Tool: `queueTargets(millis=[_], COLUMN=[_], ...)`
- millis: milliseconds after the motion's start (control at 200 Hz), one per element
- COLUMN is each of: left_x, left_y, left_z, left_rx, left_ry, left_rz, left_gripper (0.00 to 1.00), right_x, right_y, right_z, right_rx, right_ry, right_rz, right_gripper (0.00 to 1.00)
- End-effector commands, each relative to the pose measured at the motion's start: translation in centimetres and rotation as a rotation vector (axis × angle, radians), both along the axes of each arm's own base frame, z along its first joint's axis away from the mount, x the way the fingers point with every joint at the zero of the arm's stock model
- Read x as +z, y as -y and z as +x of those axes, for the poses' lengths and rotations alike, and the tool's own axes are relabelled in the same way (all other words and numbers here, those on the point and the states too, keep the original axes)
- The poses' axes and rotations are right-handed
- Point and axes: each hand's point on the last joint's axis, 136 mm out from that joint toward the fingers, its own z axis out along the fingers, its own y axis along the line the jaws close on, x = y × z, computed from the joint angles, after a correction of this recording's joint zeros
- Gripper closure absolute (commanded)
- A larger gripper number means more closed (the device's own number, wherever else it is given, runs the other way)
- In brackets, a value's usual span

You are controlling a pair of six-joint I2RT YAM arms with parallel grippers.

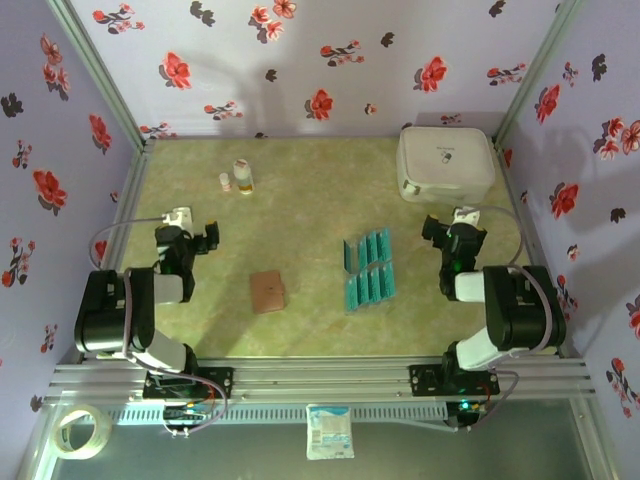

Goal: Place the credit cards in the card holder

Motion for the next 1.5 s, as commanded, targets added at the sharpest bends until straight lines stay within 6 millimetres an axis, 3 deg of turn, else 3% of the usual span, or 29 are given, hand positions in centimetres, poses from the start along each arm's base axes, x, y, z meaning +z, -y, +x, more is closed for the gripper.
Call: queueTargets(millis=[0, 210, 295, 370, 430, 620, 705, 840, 1080, 1210, 1395, 1495], left_x=[2.3, 4.6, 5.7, 6.9, 8.0, 10.7, 12.0, 12.1, 9.4, 7.0, 3.9, 2.5], left_y=[-0.5, -1.0, -1.3, -1.3, -1.5, -1.1, -0.5, 0.6, 4.0, 5.4, 7.7, 8.2], left_z=[0.0, -0.6, -1.2, -1.8, -2.2, -3.9, -4.5, -5.5, -6.7, -7.8, -9.1, -9.8], left_rx=[0.026, 0.066, 0.096, 0.121, 0.151, 0.208, 0.195, 0.16, 0.097, 0.087, 0.048, 0.04], left_ry=[0.068, 0.046, 0.051, 0.043, 0.017, -0.114, -0.166, -0.271, -0.416, -0.472, -0.544, -0.585], left_rz=[-0.014, -0.022, -0.057, -0.109, -0.159, -0.282, -0.298, -0.337, -0.493, -0.516, -0.575, -0.574], left_gripper=[0.0, 0.0, 0.0, 0.0, 0.0, 0.0, 0.0, 0.0, 0.0, 0.0, 0.0, 0.0], right_x=[1.4, 4.9, 6.5, 7.2, 8.3, 11.7, 12.4, 12.8, 11.9, 10.2, 7.1, 5.7], right_y=[0.6, 1.5, 1.7, 3.5, 2.6, -3.8, -6.9, -12.3, -22.6, -27.1, -34.1, -36.6], right_z=[-0.5, -1.5, -1.9, -3.4, -3.2, -2.1, -2.7, -4.6, -8.2, -9.8, -12.6, -13.5], right_rx=[-0.03, -0.107, -0.166, -0.342, -0.295, 0.022, 0.117, 0.238, 0.445, 0.493, 0.627, 0.66], right_ry=[0.027, 0.005, 0.0, 0.0, -0.001, -0.085, -0.164, -0.259, -0.36, -0.422, -0.482, -0.499], right_rz=[-0.007, 0.048, 0.156, 0.297, 0.361, 0.484, 0.467, 0.409, 0.338, 0.268, 0.251, 0.283], right_gripper=[0.01, 0.01, 0.01, 0.01, 0.01, 0.01, 0.01, 0.01, 0.07, 0.07, 0.15, 0.17])
